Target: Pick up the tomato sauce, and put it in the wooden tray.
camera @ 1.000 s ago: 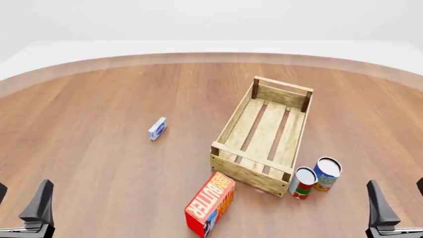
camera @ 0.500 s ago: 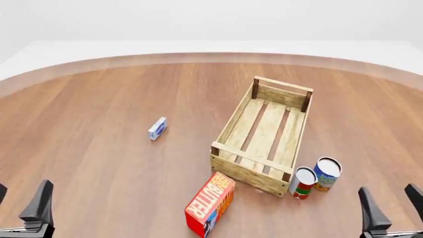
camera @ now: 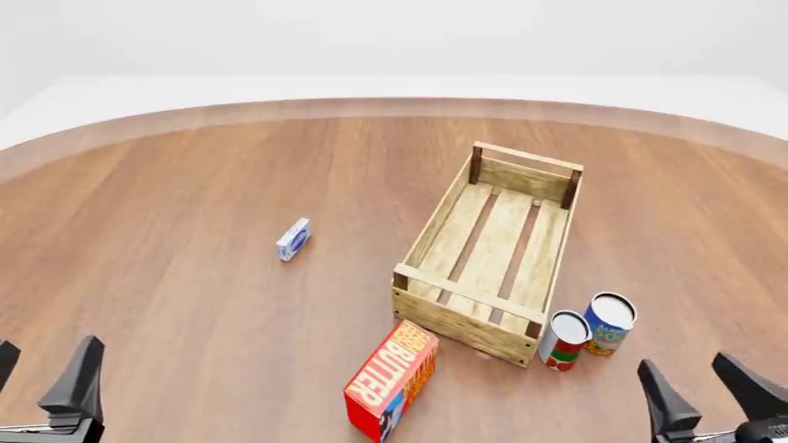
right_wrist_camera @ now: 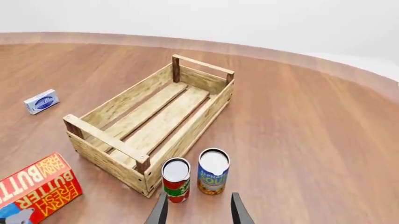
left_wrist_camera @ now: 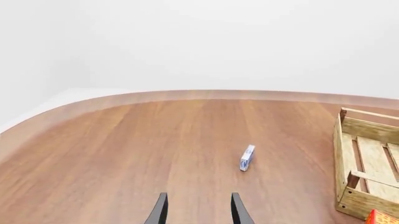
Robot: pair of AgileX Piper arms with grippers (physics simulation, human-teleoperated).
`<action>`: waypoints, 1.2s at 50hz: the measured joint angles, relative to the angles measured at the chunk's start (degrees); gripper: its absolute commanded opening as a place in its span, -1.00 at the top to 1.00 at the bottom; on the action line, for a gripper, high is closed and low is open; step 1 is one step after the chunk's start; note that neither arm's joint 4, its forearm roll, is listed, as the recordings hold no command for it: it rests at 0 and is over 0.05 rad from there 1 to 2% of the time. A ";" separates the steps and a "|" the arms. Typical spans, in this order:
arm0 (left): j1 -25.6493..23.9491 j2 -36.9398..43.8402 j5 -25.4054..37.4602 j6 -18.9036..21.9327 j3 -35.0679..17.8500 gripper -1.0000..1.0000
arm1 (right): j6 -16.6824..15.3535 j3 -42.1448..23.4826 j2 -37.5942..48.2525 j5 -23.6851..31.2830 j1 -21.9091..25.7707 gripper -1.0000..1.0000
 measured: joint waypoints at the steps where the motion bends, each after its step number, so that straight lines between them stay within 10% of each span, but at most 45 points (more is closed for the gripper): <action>1: -0.05 0.00 0.00 -0.01 -0.01 -1.00 | 0.36 0.00 1.35 -1.03 0.30 -1.00; 28: -0.88 -0.01 -0.16 -0.31 -0.15 -1.00 | 2.99 0.01 46.23 -39.50 3.65 -1.00; 60: -0.40 -0.01 -0.19 -0.19 -0.06 -1.00 | 4.29 0.03 60.14 -50.70 4.37 -1.00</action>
